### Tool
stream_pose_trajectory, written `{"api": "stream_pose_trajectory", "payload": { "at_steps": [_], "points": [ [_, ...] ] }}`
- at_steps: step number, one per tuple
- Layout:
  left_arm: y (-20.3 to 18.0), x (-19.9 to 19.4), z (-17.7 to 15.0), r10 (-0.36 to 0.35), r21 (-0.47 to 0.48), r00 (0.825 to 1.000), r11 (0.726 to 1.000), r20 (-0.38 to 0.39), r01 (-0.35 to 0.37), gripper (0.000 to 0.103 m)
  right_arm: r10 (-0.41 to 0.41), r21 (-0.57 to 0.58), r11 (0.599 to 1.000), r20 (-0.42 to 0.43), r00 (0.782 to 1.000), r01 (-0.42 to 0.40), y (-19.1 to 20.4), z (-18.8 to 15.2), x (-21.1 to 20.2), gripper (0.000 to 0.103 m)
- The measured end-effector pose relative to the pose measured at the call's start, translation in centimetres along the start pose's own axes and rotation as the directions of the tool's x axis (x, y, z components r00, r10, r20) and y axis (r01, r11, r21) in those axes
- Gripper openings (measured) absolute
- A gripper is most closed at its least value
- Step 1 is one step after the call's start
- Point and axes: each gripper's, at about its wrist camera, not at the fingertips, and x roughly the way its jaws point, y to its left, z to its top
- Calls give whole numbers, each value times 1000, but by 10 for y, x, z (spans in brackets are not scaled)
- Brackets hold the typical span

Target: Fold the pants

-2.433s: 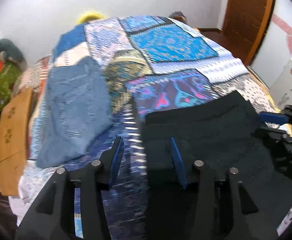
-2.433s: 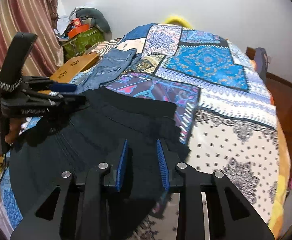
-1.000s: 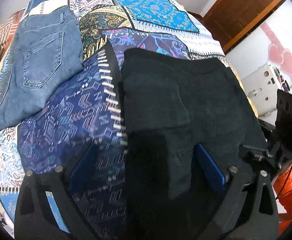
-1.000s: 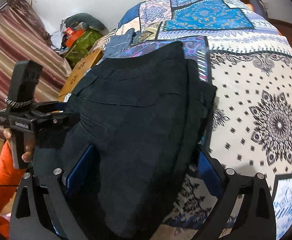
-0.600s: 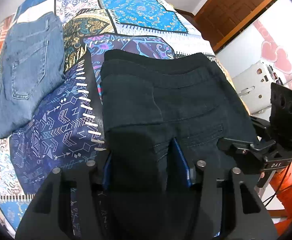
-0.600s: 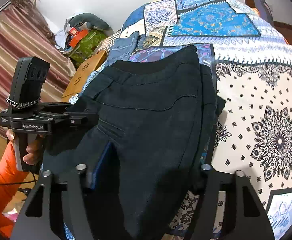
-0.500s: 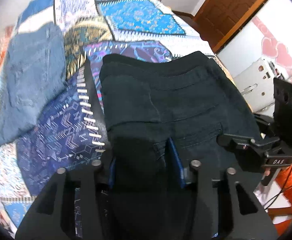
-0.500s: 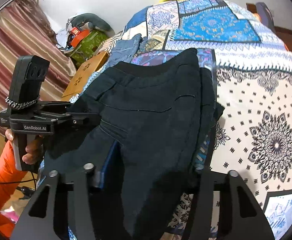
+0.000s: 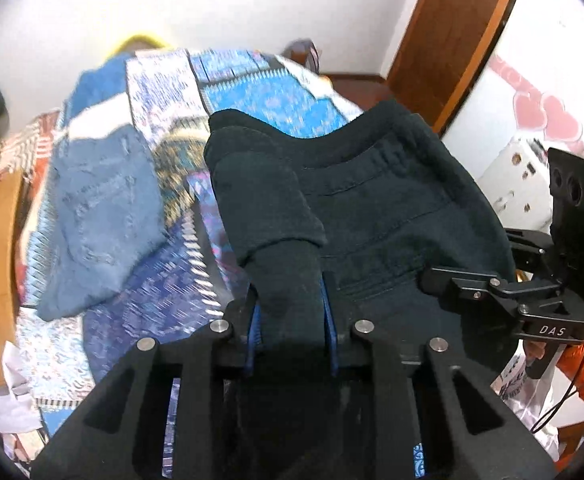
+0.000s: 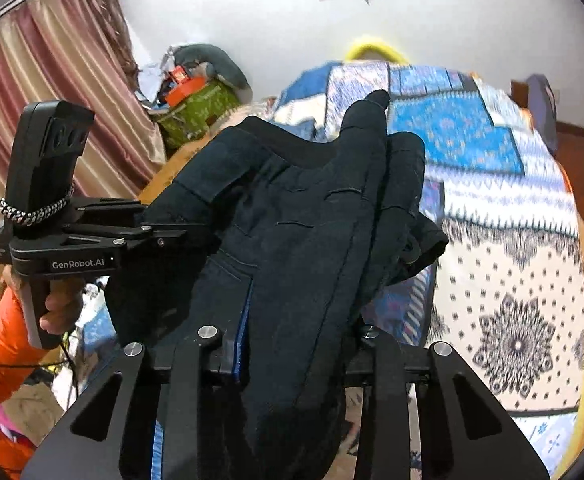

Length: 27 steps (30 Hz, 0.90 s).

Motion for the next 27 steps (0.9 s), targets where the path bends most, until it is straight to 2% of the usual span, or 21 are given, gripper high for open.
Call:
{"api": "stream_pose_trajectory", "payload": {
  "at_steps": [4,7,13,21,27],
  "points": [
    [9,-34,14,33,-15,996,999,88,-32,25,12,-62,998,64,998,-8,21,29,-7,29],
    [20,-61,23,65,-36,985,998,161,-60,25,30,-106,994,107,994,-18,36,51,-8,29],
    [56,-101,44,160,-85,950,986,268,-142,25,79,-178,983,157,984,-50,64,94,11,29],
    [130,-109,71,263,-169,914,961,308,-220,25,128,-254,963,154,980,-86,91,155,72,28],
    [200,-78,81,289,-244,916,944,279,-224,25,142,-246,963,97,985,-114,85,183,145,29]
  ]
}}
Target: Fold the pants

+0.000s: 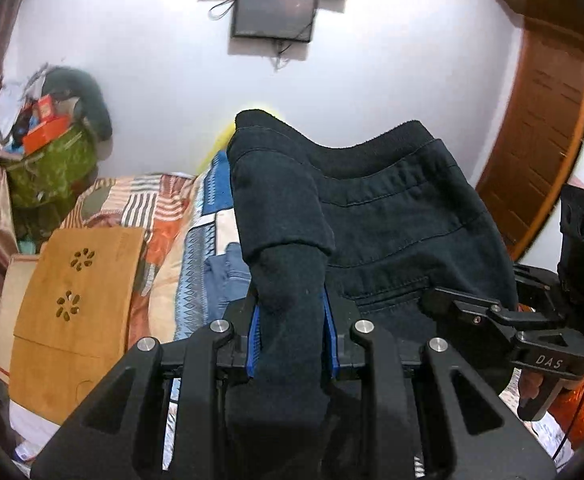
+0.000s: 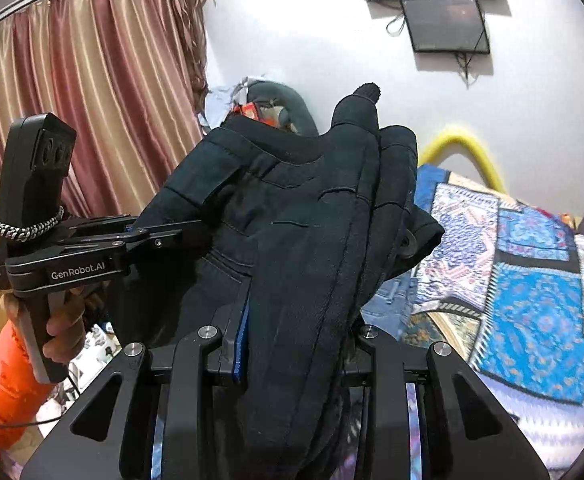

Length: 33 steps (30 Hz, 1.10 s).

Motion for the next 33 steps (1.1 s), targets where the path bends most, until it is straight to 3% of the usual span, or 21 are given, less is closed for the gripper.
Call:
{"api": "stream_pose_trajectory", "payload": {
  "at_steps": [4,10,19,24,26,30,33],
  "points": [
    [29,51,-7,31,-21,998,999,-53,-33,25,16,52,999,-72,997,-13,-27,-7,52,29],
    [56,131,-27,14,-49,988,999,-151,-22,25,6,97,995,-179,984,12,-61,-30,114,29],
    [78,229,-77,-38,-89,947,996,-319,10,27,13,146,988,-363,932,43,-105,-69,168,30],
    [89,233,-91,-34,-109,948,994,-316,-1,43,6,134,990,-368,930,46,-99,-71,154,34],
    [93,226,-94,-23,-108,947,994,-319,-13,45,-4,133,989,-372,928,57,-100,-74,145,35],
    [99,204,-92,64,-65,948,994,-313,-89,48,-64,99,989,-370,927,108,-108,-78,130,36],
    [106,187,-91,153,-29,939,985,-310,-170,47,-106,81,986,-357,928,144,-108,-79,108,36]
  ]
}}
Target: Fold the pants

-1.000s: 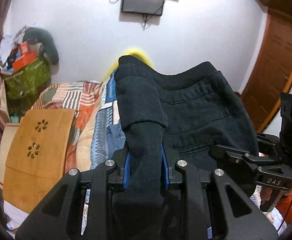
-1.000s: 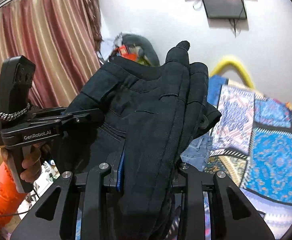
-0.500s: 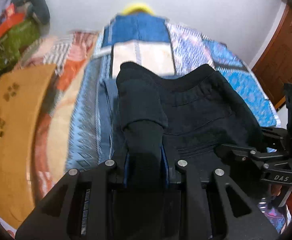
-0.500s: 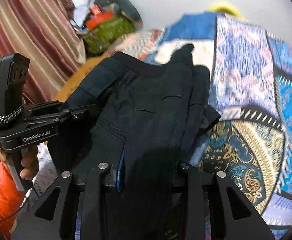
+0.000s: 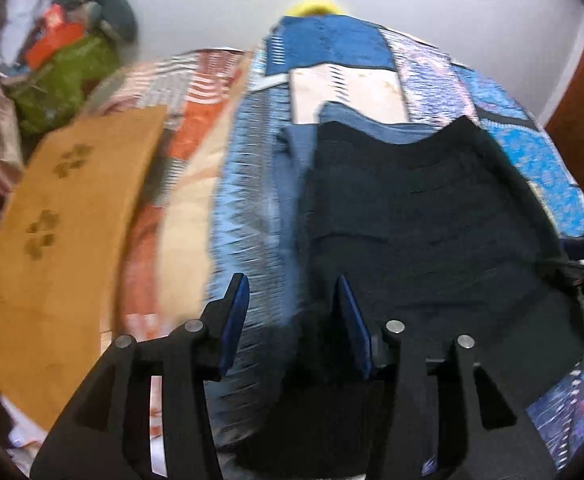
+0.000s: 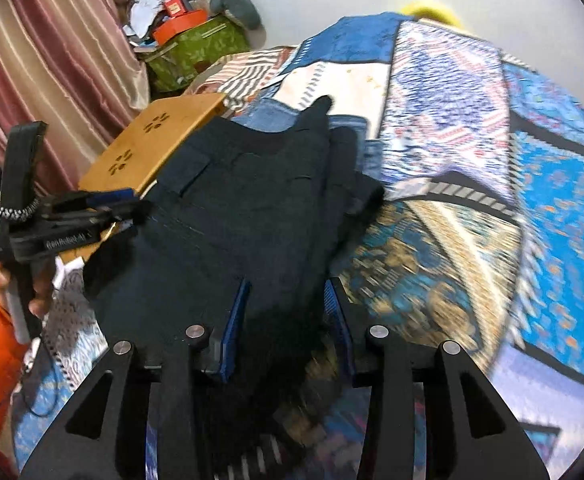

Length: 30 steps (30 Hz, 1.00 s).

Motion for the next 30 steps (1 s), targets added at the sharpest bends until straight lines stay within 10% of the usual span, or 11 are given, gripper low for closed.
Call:
{"api": "stream_pose_trajectory", "payload": {
  "at_steps": [14,30],
  "points": [
    [-33,-200,-30,-4,28,963,1000,269,-4,47,-23,-83,995,325,945,52,75,-2,-164,36],
    [-110,-440,-150,-26,67,753,998,658,-23,47,86,-204,976,682,726,76,200,-102,-324,36]
  ]
}}
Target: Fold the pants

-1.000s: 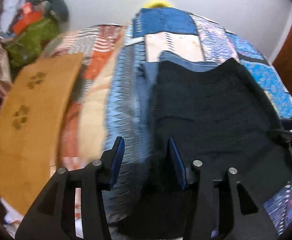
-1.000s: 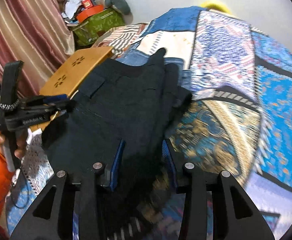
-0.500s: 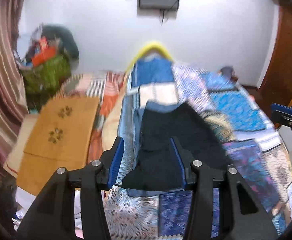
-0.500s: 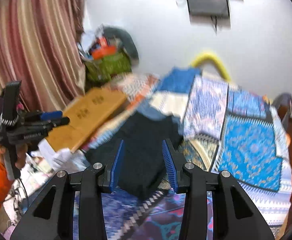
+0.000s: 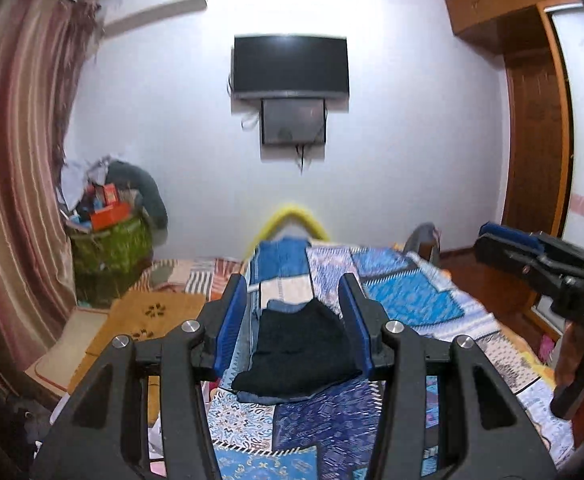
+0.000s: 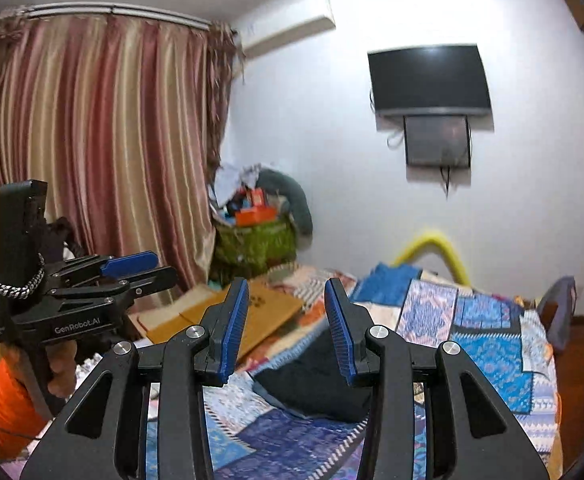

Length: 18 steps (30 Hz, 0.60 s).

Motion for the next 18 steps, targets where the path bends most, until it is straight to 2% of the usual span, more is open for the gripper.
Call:
{"api": "stream_pose_trajectory", "payload": {
  "at_steps": [4,8,10,11,12,14,18],
  "points": [
    [-6,-35,-5,24,-24,998,999,56,-23,50,4,15,1000,32,999,-5,13,-10,-16,36],
    [-5,-52,-12,46,-56,996,998,79,-42,72,-20,25,1000,46,999,19,18,-17,-23,37],
    [-4,-56,-15,59,-61,994,997,89,-54,79,-21,50,999,49,999,19,18,-18,-26,52],
    [-2,-58,-15,63,-63,994,996,90,-58,87,-35,61,998,60,998,31,16,-19,-27,64],
    [-2,-60,-16,66,-67,994,996,92,-60,96,-50,65,997,71,996,45,16,-19,-28,70],
    [-1,-62,-18,73,-74,992,995,101,-65,101,-68,65,996,72,995,64,16,-19,-30,74],
    [0,-64,-19,82,-72,991,995,105,-75,103,-87,76,994,74,993,81,14,-18,-30,91]
  ]
}}
